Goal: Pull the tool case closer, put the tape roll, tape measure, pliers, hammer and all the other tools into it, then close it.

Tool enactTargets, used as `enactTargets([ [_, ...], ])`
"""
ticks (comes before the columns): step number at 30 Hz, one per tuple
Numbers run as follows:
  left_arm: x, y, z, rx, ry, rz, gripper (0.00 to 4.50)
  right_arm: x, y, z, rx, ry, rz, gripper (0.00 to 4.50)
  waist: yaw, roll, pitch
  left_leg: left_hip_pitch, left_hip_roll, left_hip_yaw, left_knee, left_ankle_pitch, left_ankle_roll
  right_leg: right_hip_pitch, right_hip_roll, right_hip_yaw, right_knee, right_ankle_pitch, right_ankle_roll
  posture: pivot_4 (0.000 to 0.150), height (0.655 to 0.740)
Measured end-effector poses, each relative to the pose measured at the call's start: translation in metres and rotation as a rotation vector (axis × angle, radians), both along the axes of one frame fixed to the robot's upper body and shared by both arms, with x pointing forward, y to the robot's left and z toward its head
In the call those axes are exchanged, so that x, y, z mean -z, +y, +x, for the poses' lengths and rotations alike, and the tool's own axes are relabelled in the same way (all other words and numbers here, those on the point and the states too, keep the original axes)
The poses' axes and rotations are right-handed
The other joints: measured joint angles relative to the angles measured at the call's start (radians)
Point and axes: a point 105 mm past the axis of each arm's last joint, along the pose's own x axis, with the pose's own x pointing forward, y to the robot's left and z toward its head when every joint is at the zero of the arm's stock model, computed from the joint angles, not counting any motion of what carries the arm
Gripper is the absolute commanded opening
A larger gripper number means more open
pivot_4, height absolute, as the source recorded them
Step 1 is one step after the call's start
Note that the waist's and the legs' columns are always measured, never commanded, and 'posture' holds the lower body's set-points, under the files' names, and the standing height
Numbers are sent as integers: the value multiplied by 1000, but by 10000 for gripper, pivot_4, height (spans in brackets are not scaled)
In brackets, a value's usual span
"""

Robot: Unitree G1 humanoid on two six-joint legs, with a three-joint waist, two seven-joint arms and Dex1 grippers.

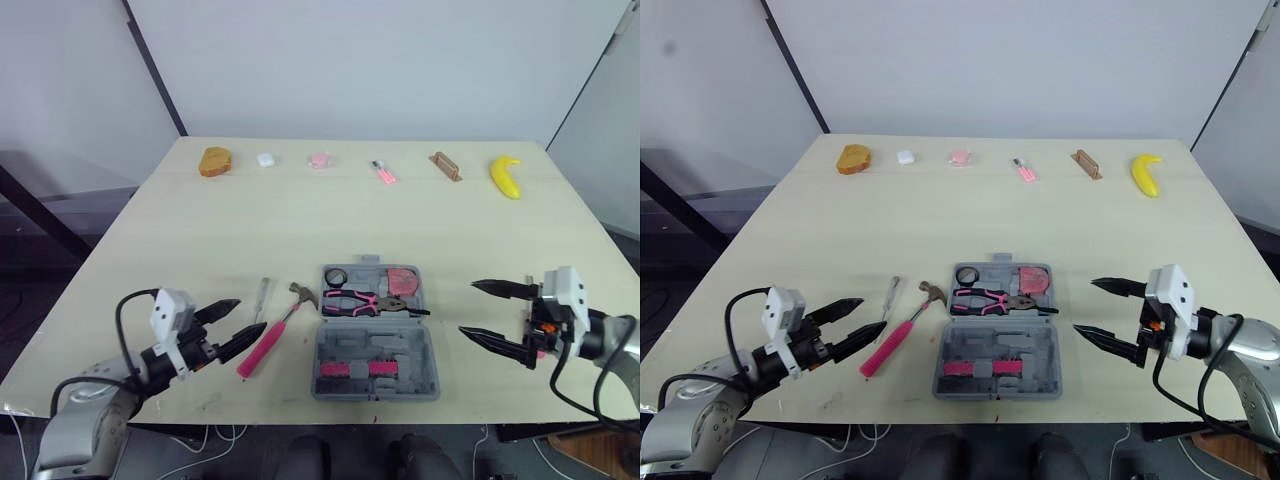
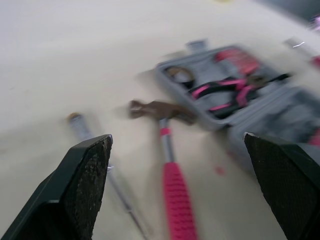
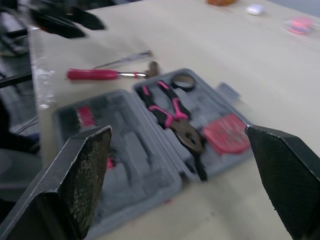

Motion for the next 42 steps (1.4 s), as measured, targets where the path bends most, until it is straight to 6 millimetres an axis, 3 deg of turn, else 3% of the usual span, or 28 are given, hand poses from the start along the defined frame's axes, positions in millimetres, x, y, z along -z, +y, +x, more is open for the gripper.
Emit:
enactTargets([
  [8, 4, 0, 28, -246, 133, 19, 44672, -4, 14, 2, -41, 22, 5, 44730, 3, -1, 1, -1, -1, -2, 0, 0, 0, 0, -1, -1, 0, 0, 1, 1500, 7400],
  [15, 24, -14, 36, -330, 218, 70, 44672, -5, 14, 0, -47, 37, -7, 44730, -1, -1, 1, -1, -2, -1, 0, 0, 0, 0, 0, -1, 1, 1, 1, 1500, 7400],
  [22, 25, -11, 48, -404, 213, 89, 44672, -8, 19, -2, -51, 30, -4, 44730, 1, -2, 1, -1, -2, -1, 0, 0, 0, 0, 0, -1, 0, 1, 1, 1500, 7400],
  [23, 28, -10, 49, -412, 221, 92, 40875, -9, 19, -3, -53, 29, -3, 45000, 1, -2, 1, -1, -2, -1, 0, 0, 0, 0, 0, -1, 0, 1, 0, 1500, 7400],
  [25, 33, -11, 50, -413, 238, 106, 37775, -9, 20, -4, -53, 25, -2, 45000, 1, -2, 1, -1, -2, -1, 0, 0, 0, 0, 0, -1, 0, 1, 1, 1500, 7400],
  [32, 39, -12, 52, -402, 258, 131, 1196, -9, 20, -3, -42, 23, -1, 45000, 2, -2, 1, -1, -2, -1, 0, 0, 0, 0, -1, -1, 1, 1, 1, 1500, 7400],
  [37, 39, -7, 48, -403, 241, 116, 283, -10, 21, -4, -47, 19, 0, 45000, 0, -1, 1, 0, -2, -1, 0, 0, 0, 0, -1, 0, 1, 1, 1, 1500, 7400],
  [42, 44, 15, 16, -436, 252, 101, 283, -18, 34, -12, -129, -23, 7, 45000, -16, -1, 1, 0, 0, -1, -1, 0, 0, 0, 0, 0, 1, 1, 0, 1500, 7400],
])
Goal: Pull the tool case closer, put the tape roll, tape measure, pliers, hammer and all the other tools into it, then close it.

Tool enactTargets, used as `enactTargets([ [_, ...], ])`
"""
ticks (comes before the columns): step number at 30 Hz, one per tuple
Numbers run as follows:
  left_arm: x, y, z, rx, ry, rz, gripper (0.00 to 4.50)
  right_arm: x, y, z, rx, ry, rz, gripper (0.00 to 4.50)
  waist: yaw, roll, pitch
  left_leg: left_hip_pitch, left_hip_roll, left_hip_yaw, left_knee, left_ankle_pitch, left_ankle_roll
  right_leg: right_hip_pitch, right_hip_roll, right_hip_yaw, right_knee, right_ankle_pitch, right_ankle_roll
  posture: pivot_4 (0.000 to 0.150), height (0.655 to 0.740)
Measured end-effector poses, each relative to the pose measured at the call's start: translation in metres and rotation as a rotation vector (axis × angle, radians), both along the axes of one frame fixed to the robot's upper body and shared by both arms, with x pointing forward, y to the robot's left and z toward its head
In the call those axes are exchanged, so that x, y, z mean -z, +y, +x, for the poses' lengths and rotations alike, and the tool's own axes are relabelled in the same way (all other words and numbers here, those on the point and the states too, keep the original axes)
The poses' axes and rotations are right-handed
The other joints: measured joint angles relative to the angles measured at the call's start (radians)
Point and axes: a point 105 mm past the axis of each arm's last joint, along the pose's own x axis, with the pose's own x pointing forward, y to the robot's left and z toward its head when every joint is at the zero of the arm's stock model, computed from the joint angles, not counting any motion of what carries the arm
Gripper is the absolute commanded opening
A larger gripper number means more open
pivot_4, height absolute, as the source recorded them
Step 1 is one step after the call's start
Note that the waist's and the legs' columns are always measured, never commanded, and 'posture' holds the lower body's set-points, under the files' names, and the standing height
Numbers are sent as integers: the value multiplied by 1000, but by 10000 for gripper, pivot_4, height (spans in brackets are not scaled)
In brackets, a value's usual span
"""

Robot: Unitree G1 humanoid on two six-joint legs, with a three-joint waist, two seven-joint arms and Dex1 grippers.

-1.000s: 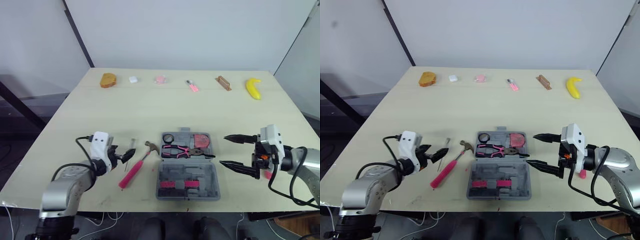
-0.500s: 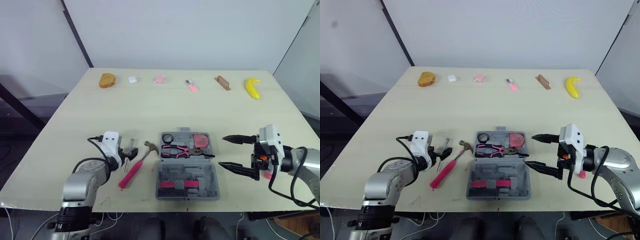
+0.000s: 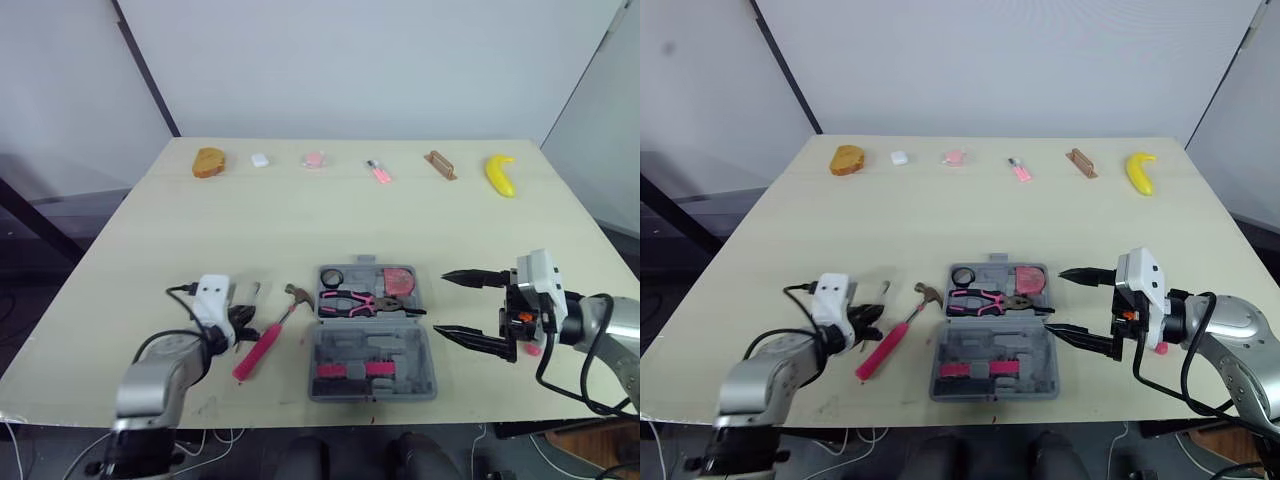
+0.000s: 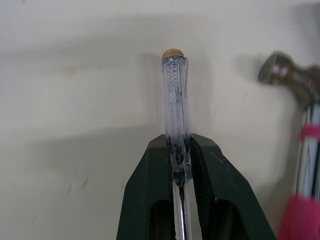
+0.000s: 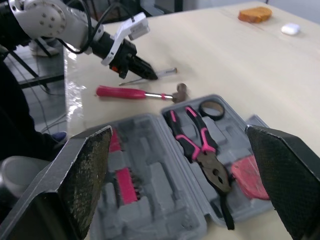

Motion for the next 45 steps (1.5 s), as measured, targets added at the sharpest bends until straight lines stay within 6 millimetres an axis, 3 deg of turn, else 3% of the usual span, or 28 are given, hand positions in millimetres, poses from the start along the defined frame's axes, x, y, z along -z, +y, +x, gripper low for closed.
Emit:
enactTargets([
  [7, 4, 25, -43, -91, 38, 11, 283, 1, 20, -11, -125, 12, 13, 45000, 19, -1, 0, -1, -1, 0, 1, 0, 0, 0, -2, -1, 0, 0, 0, 1500, 7400],
  [14, 7, 24, -46, -101, 46, 9, 283, 8, 23, -12, -162, 34, 23, 45000, 22, -1, 0, -1, -1, 0, 1, 0, 0, 0, -2, -1, 0, 0, 0, 1500, 7400],
  [15, 7, 24, -46, -101, 47, 9, 10774, 9, 21, -10, -157, 37, 21, 45000, 21, -1, 0, -1, -1, 0, 1, 0, 0, 0, -2, -1, 0, 0, 0, 1500, 7400],
  [19, 7, 21, -46, -92, 44, -6, 28661, 10, 20, -10, -162, 31, 16, 45000, 18, -1, 0, 0, -1, 0, 1, 0, 0, 0, -2, -1, 0, 0, 0, 1500, 7400],
  [20, 6, 20, -47, -91, 41, -15, 35297, 11, 19, -9, -159, 31, 14, 45000, 17, -1, 0, 0, -1, 0, 1, 0, 0, 0, -2, -1, 0, 0, 0, 1500, 7400],
  [21, 6, 20, -47, -92, 41, -19, 37713, 12, 19, -9, -156, 31, 13, 45000, 17, -1, 0, 0, -1, 0, 1, 0, 0, 0, -2, -1, 0, 0, 0, 1500, 7400],
  [22, 5, 21, -48, -92, 41, -26, 42945, 12, 19, -9, -155, 31, 13, 45000, 16, -1, 0, 0, -1, 0, 1, 0, 0, 0, -2, -1, 0, 0, 0, 1500, 7400],
  [24, 0, 20, -53, -60, 38, -48, 42945, 12, 19, -8, -153, 27, 14, 45000, 13, -2, 1, 0, 0, 0, 1, 0, 0, 0, -1, -1, 0, 0, 0, 1500, 7400],
  [29, -45, 27, -55, 139, -12, -16, 42945, 12, 20, -8, -150, 21, 24, 45000, 18, -2, 2, 0, 0, -1, 1, 0, 0, 0, -1, -2, 0, 0, -1, 1500, 7400],
  [34, -91, 23, -46, 600, 50, 116, 42945, 9, 23, -6, -142, 11, 43, 45000, 21, -1, 5, 0, -2, 3, 1, 0, 0, 0, -2, -2, -1, -3, -4, 1500, 7400],
  [40, -106, 31, -17, 1133, 101, 561, 42945, 3, 28, -3, -139, -15, 58, 45000, 19, 2, 8, -5, -2, 9, -2, 0, 0, -4, 0, -1, -4, 0, -1, 1500, 7400],
  [45, -116, 26, 9, 1399, 97, 866, 42945, 0, 29, -5, -140, -18, 62, 45000, 23, 0, 9, -18, -2, 5, 3, 0, 0, -15, 3, -3, 0, 0, -1, 1500, 7400],
])
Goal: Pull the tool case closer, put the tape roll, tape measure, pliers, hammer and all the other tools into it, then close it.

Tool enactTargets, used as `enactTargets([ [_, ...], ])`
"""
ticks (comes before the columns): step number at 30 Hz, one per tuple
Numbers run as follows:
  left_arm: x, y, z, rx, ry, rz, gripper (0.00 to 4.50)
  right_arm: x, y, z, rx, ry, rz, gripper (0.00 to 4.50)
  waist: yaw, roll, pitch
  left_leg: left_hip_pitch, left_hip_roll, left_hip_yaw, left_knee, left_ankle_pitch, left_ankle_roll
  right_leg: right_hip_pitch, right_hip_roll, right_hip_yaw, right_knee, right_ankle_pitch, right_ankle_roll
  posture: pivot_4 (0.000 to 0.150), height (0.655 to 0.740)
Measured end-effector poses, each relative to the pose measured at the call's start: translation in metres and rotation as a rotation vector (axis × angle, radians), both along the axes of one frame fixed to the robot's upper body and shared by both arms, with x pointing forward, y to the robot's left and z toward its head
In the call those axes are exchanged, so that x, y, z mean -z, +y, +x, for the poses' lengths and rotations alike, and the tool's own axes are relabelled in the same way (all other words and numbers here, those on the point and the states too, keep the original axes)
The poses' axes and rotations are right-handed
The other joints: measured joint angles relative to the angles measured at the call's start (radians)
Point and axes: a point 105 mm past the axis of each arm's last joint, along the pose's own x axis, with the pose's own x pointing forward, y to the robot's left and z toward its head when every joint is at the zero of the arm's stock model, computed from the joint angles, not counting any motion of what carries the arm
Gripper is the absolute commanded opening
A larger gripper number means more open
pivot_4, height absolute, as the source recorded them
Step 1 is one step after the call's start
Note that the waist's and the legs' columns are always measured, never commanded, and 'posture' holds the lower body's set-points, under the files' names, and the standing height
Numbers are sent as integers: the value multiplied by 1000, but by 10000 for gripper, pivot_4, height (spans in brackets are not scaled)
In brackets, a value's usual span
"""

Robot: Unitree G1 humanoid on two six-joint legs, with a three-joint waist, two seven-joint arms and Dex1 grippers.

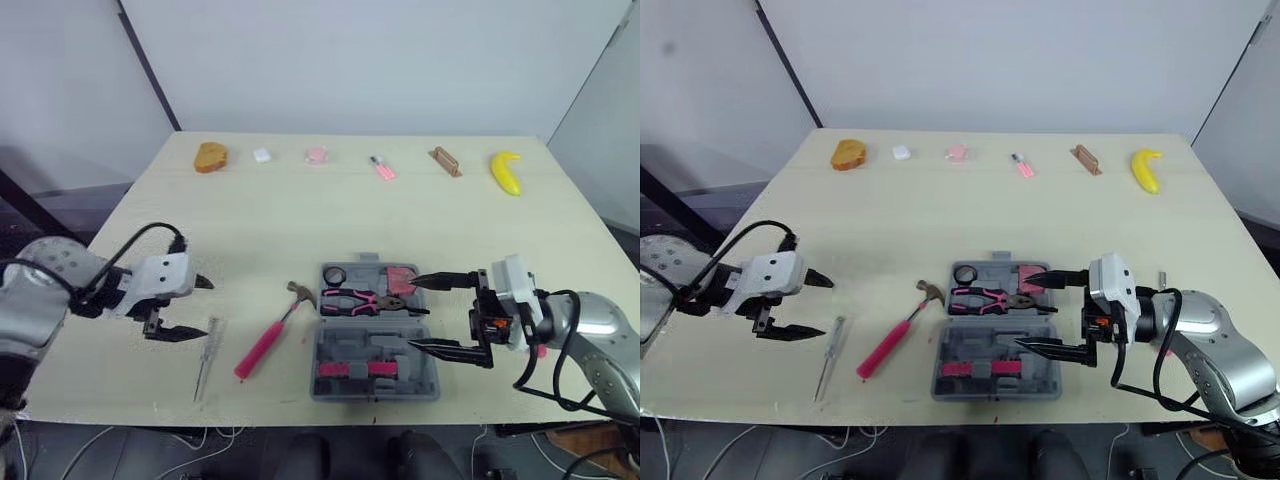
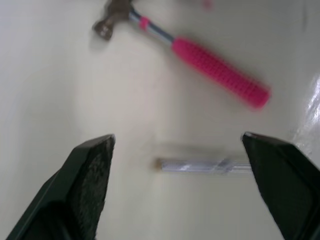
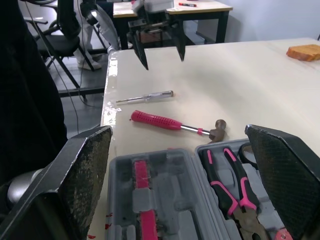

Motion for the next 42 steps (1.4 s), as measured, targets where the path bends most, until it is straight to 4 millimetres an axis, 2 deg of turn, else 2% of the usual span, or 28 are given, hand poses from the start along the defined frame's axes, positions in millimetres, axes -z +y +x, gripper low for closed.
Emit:
enactTargets([
  [4, -9, -3, 19, 177, -62, 180, 42945, -1, 1, -1, -1, 5, 5, 45000, -3, -1, 0, -1, -1, 1, 0, 0, 0, 0, -1, 0, 0, 0, 0, 1500, 7400],
  [8, -10, 2, 26, 293, -58, 346, 42945, 0, 0, -1, -6, 22, 1, 45000, -10, -2, 1, -1, 0, 0, 1, 0, 0, 0, -1, 0, 0, 0, 1, 1500, 7400],
  [12, -7, -1, 26, 433, -65, 437, 42945, 1, -2, -3, -16, 31, -11, 45000, -8, -2, 1, -1, 0, 0, 1, 0, 0, 0, -1, 0, 0, 0, 1, 1500, 7400],
  [13, -3, -5, 24, 513, -64, 461, 42945, 1, -3, -3, -24, 41, -18, 45000, -9, -2, 1, 0, 0, 0, 1, 0, 0, 0, -1, 0, 0, 0, 1, 1500, 7400],
  [19, 17, -5, 8, 689, -22, 510, 42945, 3, -5, -5, -42, 80, -34, 45000, -9, -2, 1, 0, 0, 0, 2, 0, 0, 0, -1, 0, 2, 0, 1, 1500, 7400],
  [24, 41, 7, -5, 718, 56, 536, 42945, 2, -5, -5, -44, 82, -33, 45000, -9, -2, 1, 0, 0, -1, 3, 0, 0, 1, -1, -1, 2, 0, 1, 1500, 7400],
  [28, 51, 11, -2, 706, 49, 556, 42945, 0, -4, -4, -47, 73, -32, 45000, -4, -2, 1, 0, 0, -1, 4, 0, 0, 2, -1, -1, 2, 1, 2, 1500, 7400],
  [36, 70, -6, 7, 744, -20, 520, 42945, 1, -5, -3, -45, 81, -31, 45000, -9, -2, 1, 0, 0, -1, 5, 0, 0, 2, -1, -1, 2, 1, 2, 1500, 7400],
  [39, 82, -7, 2, 752, -7, 503, 35713, 2, -5, -2, -42, 81, -32, 45000, -11, -2, 1, 0, 0, -1, 5, 0, 0, 2, -1, -1, 2, 1, 2, 1500, 7400],
  [41, 85, -5, 0, 753, 2, 505, 26650, 2, -6, -2, -38, 81, -32, 45000, -11, -2, 1, 0, 0, -1, 5, 0, 0, 2, -1, -1, 3, 1, 2, 1500, 7400],
  [42, 87, -1, -2, 741, 7, 507, 23584, 2, -6, -2, -37, 80, -32, 45000, -10, -1, 0, 1, 0, 0, 5, 0, 0, 2, -2, 0, 3, 1, 2, 1500, 7400],
])
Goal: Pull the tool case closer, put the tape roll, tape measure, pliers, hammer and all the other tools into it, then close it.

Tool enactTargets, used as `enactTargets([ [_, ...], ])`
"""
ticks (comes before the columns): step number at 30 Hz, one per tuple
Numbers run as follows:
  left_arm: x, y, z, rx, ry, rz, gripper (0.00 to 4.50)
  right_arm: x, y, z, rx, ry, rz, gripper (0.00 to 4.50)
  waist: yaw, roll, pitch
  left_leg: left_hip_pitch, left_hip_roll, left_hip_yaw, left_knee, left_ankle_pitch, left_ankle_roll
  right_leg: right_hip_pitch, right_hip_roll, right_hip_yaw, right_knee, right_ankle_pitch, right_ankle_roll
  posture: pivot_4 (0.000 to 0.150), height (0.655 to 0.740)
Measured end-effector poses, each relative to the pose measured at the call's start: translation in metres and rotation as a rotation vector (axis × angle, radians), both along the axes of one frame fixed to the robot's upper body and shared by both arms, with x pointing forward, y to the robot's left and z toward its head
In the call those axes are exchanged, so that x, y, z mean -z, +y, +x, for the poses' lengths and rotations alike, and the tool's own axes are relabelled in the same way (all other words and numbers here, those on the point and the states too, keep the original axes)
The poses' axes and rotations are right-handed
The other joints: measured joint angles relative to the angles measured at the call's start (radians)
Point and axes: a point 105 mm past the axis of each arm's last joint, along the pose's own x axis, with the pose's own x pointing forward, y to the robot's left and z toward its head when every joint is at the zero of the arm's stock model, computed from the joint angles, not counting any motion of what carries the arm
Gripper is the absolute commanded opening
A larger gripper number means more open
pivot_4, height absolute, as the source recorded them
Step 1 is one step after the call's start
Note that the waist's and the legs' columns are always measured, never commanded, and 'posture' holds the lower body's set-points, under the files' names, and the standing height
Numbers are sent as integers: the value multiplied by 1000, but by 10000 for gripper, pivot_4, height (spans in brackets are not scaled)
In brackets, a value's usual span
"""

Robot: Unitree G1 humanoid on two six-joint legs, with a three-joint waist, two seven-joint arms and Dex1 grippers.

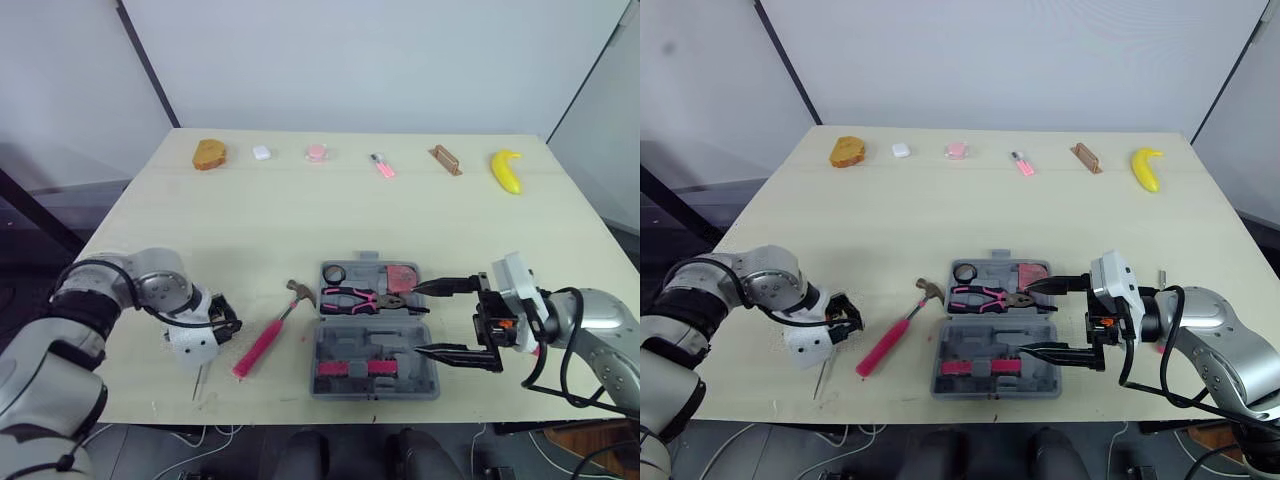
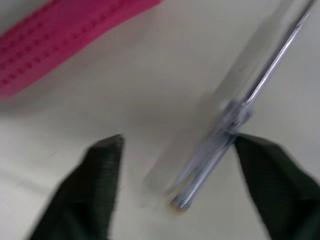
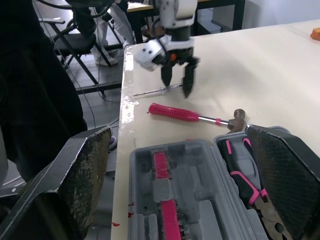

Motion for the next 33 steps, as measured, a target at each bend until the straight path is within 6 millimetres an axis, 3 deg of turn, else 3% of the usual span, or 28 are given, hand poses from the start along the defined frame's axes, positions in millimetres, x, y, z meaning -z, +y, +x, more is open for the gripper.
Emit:
enactTargets([
  [5, 9, 7, -2, -28, -7, 16, 2705, 0, 0, 1, 4, 0, -2, 45000, 3, 14, -8, 2, -1, 1, 0, 0, 0, 2, -1, 1, 0, 0, 1, 1500, 7400],
  [6, 10, 7, -1, -38, -14, 8, 514, 1, -1, 1, 8, 1, -4, 45000, 5, 16, -10, 3, -1, 1, 0, 0, 0, 2, -1, 1, 1, 0, 1, 1500, 7400],
  [15, 12, 17, -16, -185, 0, -45, 523, 2, -1, 2, 12, 0, -8, 45000, -8, 16, -9, 7, 1, 5, 0, 0, 0, 1, 1, 6, 8, 0, 0, 1500, 7400],
  [22, -4, 42, -51, -643, 66, -137, 523, 2, -2, 3, 16, -2, -9, 45000, -21, 10, -7, 6, 3, 3, 0, 0, 0, 0, 1, 4, 9, 0, 0, 1500, 7400],
  [27, -17, 45, -52, -1025, 22, -320, 523, 2, -3, 4, 18, -5, -8, 45000, -16, 9, -6, 6, 2, 3, 0, 0, 0, 1, 0, 3, 9, 0, 1, 1500, 7400],
  [33, -21, 39, -50, -1339, -64, -493, 523, 1, -1, 4, 14, -8, 0, 45000, -19, 8, -6, 6, 2, 2, 0, 0, 0, 1, 0, 4, 9, 0, 1, 1500, 7400],
])
